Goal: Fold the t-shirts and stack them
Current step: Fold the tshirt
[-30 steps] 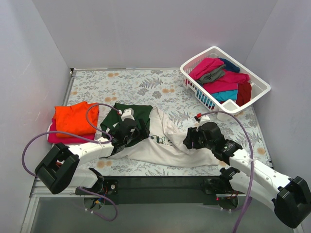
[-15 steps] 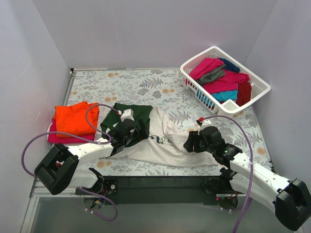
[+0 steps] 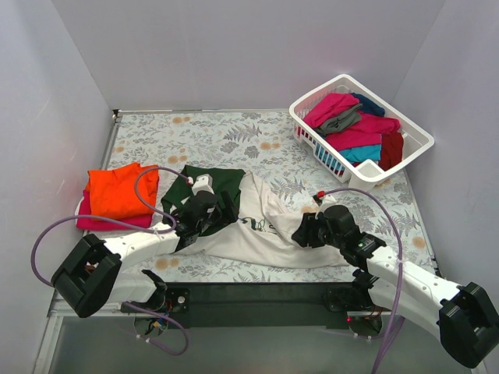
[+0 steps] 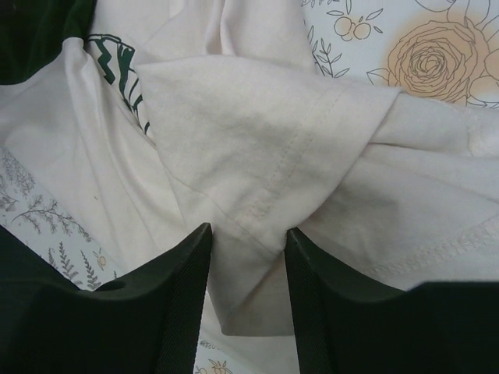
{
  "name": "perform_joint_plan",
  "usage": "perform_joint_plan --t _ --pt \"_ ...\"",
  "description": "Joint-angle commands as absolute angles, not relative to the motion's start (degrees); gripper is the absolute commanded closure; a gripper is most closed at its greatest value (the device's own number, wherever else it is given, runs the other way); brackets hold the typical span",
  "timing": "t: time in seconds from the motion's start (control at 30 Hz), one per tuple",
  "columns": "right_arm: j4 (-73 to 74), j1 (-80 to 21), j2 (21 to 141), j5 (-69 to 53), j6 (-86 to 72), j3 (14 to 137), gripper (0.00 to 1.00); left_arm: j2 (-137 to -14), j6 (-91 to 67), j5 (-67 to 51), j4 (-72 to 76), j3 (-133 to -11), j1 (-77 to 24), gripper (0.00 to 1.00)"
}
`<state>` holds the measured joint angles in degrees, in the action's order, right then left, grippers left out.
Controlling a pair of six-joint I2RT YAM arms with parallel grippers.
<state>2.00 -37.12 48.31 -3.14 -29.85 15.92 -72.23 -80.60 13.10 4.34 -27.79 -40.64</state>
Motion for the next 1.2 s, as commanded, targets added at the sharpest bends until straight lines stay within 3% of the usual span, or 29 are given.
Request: perform_joint_plan --t 0.0,0.17,0.3,0.6,0.87,1.17 --pt "-1.4 -37.0 47.02 -3.87 -30.23 15.47 0.64 -69.7 -80.24 14.77 3.96 -27.6 -40.87 0.25" --pt "-2.55 -36.91 46.41 -4.13 -29.8 15.38 0.8 -69.96 -80.33 14.59 3.78 -27.69 -40.87 0.25" --pt "-3.25 -37.0 46.49 -3.78 -29.09 15.73 0.99 -69.52 -80.33 14.85 3.43 -27.68 -40.87 0.25" --pt "-2.38 -35.6 48.25 -1.06 -22.33 24.85 0.99 -62.16 -78.05 18.8 -3.69 -30.06 -39.56 0.21" --pt "-1.23 -27.17 54.84 -2.02 -14.95 33.57 0.99 -53.8 -76.29 18.72 -8.96 -30.06 -34.28 0.19" --pt "-1.41 -18.73 61.6 -5.0 -10.37 41.56 0.99 -54.84 -75.15 12.75 -7.56 -28.74 -25.4 0.17"
